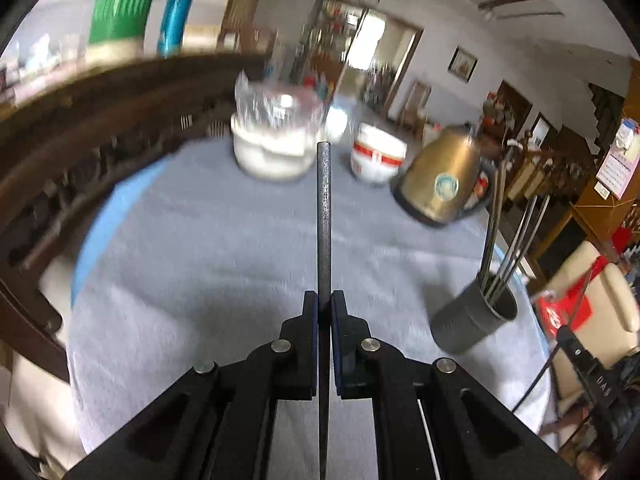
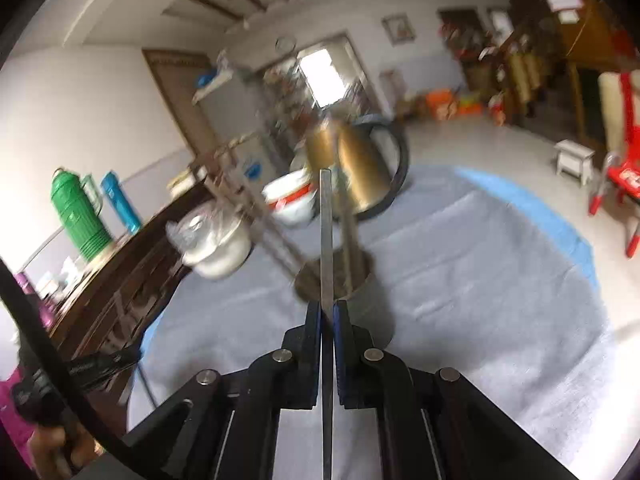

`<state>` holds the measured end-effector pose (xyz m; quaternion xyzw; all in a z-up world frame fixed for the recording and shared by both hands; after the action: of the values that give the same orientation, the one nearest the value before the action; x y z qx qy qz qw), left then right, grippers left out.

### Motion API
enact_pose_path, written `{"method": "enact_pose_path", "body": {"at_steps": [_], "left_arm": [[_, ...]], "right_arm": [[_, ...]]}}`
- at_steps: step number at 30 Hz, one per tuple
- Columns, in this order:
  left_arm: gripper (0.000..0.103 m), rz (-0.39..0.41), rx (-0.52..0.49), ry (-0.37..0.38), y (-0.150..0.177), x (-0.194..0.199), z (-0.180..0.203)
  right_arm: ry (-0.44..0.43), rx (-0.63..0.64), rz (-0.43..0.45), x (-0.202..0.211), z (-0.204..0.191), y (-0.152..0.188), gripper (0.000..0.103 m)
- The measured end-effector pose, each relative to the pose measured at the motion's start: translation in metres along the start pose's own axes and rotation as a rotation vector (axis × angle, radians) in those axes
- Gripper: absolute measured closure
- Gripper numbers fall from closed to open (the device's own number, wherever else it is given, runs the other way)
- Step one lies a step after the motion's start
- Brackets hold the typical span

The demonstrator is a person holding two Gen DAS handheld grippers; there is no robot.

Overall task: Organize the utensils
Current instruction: 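Lift both held chopsticks upright and carry them toward the grey cup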

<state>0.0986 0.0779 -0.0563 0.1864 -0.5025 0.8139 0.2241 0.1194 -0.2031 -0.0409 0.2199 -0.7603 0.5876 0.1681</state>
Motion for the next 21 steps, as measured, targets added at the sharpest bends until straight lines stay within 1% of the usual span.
{"method": "enact_pose_path", "body": {"at_steps": [4,8,13,17,21], "left_arm": [[0.097,0.089,-0.043,-0.037,-0.010,0.001,0.003],[0.097,0.128,-0.066,-0.071,-0.013,-0.012,0.004],[0.097,0.135,-0.092,-0.083,-0.006,-0.019,0.005],[0.097,0.146,-0.106,-0.085,-0.004,-0.012,0.006],[0.096,0.151,-0.120,-0.078,-0.002,-0.005,0.008]], "right_arm": [[0.036,-0.005,0.056,-0.005,0.001,-0.012,0.097],[0.079,0.015,0.114,-0.012,0.000,-0.017,0.097],[0.099,0.042,0.114,-0.020,0.003,-0.011,0.097],[0.111,0.056,0.107,-0.021,0.006,-0.004,0.097],[0.113,0.067,0.121,-0.015,0.007,-0.003,0.097]]}}
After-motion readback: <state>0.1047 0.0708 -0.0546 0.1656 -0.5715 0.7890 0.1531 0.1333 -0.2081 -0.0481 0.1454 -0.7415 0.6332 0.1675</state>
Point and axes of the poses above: each gripper's, at about its wrist camera, not at the fingertips, and x roughly against the way its jaws point, z to its right, y to its underside, the point moved 7 cm from there along -x, roughly the way its jaws point, and after that the axes turned 14 degrees about y, right-handed, at the moved point
